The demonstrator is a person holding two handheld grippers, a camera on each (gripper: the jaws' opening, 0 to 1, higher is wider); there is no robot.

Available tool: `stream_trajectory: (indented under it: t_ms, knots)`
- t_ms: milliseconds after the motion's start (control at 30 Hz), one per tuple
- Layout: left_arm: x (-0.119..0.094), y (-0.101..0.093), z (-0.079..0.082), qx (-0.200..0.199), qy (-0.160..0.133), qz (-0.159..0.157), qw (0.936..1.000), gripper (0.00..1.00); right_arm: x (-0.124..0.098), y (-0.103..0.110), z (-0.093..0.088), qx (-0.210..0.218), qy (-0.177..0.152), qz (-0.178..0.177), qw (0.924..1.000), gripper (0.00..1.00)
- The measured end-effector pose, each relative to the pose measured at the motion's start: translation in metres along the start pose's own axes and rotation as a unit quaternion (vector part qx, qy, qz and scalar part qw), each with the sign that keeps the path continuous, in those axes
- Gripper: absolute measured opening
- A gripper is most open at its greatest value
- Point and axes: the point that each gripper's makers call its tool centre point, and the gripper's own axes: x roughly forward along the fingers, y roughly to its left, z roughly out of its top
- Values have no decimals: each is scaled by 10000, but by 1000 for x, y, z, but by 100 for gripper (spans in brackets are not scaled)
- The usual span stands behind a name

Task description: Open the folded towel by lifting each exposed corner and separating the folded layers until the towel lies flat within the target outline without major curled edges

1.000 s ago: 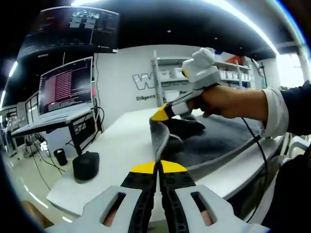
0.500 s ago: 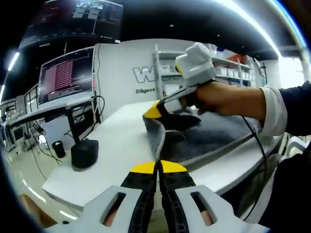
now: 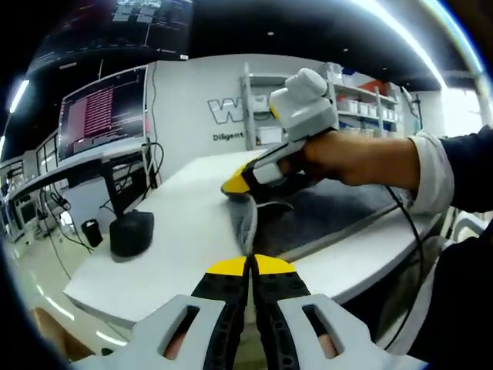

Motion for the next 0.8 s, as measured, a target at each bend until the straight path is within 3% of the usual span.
stream_trajectory:
  t_ms: [233, 633, 800]
  knots:
    - [1, 0, -2, 9, 21, 19, 10000, 1, 3, 6, -4, 18, -29, 25, 10000, 0]
    - [-4, -6, 2, 298, -110, 25, 9995, 2, 0, 8, 2, 29, -377, 132, 9992, 14]
    - [-6, -3, 12, 688, -303, 235, 9969, 14, 2, 7, 2, 97, -352, 131, 9992, 17]
